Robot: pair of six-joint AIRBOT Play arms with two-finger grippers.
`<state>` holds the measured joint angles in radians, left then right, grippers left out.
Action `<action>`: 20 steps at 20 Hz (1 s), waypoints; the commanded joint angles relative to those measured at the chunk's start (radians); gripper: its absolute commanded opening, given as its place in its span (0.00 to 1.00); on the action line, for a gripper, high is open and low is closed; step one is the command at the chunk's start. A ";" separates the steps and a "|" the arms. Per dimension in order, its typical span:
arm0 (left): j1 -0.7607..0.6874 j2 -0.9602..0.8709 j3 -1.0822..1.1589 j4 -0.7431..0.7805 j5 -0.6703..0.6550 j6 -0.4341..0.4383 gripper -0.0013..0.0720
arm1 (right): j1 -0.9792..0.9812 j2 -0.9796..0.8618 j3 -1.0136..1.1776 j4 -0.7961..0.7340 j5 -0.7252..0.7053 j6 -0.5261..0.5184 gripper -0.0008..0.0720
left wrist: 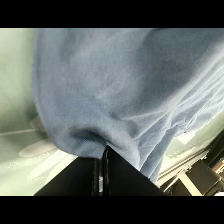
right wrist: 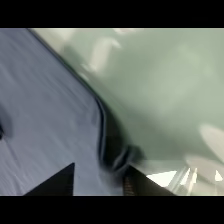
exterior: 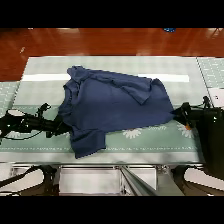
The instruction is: Fold the shirts.
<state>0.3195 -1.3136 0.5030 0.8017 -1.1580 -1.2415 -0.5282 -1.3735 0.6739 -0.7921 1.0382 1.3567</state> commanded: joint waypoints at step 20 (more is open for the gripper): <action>0.061 0.244 1.525 -0.005 -0.040 -0.111 0.05 | 0.221 0.341 1.382 -0.203 0.250 0.099 0.04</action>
<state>0.3542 -1.1061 1.8362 0.7197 -1.2083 -1.3056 -0.3073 -1.1172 1.9625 -0.9123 1.2606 1.4342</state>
